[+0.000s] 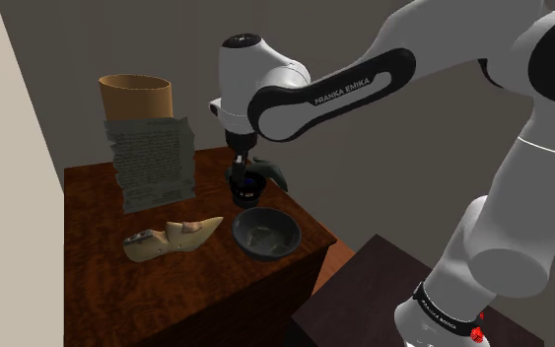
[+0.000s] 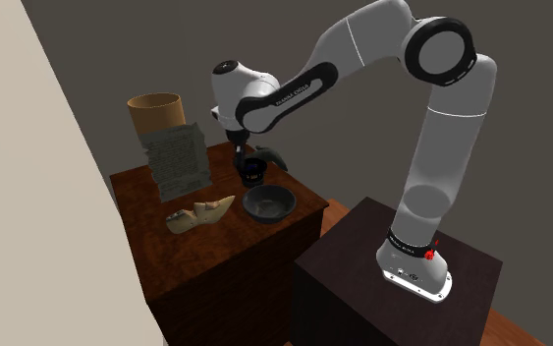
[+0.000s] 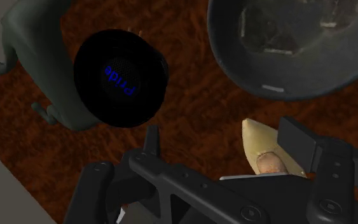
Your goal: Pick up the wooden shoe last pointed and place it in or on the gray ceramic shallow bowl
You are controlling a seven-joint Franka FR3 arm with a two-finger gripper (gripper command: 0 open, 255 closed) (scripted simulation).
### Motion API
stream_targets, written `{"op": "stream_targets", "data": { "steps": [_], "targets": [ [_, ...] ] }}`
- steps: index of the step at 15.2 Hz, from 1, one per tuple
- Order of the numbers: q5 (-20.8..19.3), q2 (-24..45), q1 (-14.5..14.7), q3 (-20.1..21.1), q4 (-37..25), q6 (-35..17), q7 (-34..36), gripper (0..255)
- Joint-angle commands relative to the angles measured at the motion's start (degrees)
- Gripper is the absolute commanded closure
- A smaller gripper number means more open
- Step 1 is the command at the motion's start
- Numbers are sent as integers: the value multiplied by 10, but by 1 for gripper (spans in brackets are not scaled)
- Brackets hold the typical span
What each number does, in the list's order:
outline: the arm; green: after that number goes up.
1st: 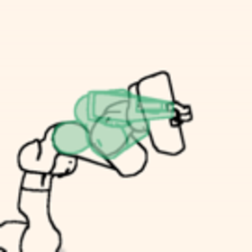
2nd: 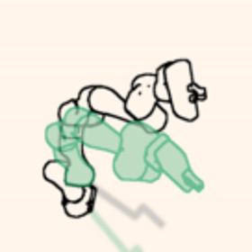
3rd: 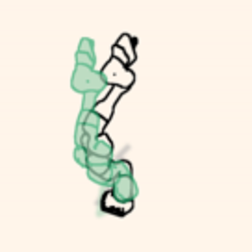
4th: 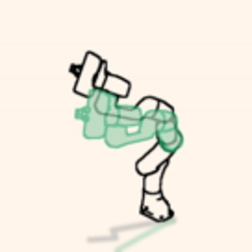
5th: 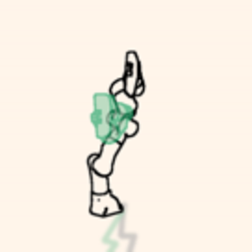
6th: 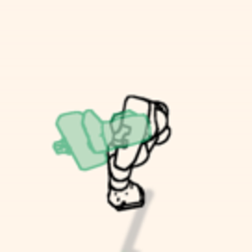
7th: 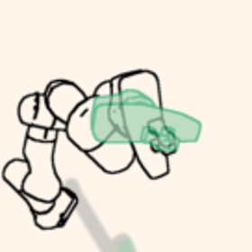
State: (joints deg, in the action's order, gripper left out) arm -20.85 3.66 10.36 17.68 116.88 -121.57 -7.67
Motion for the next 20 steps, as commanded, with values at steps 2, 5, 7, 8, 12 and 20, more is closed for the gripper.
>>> {"op": "stream_targets", "data": {
  "steps": [2, 5, 7, 8, 12, 20],
  "targets": [
    [-34, 50, 18, 13, -34, -5, -7, 0],
    [-69, 101, 39, 23, -66, -11, -15, 0],
    [-93, 134, 54, 28, -88, -13, -20, 0],
    [-104, 150, 62, 30, -99, -14, -23, 0],
    [-149, 213, 96, 36, -140, -18, -38, 0],
    [-192, 276, 118, 27, -164, -44, -41, 0]
  ]
}}
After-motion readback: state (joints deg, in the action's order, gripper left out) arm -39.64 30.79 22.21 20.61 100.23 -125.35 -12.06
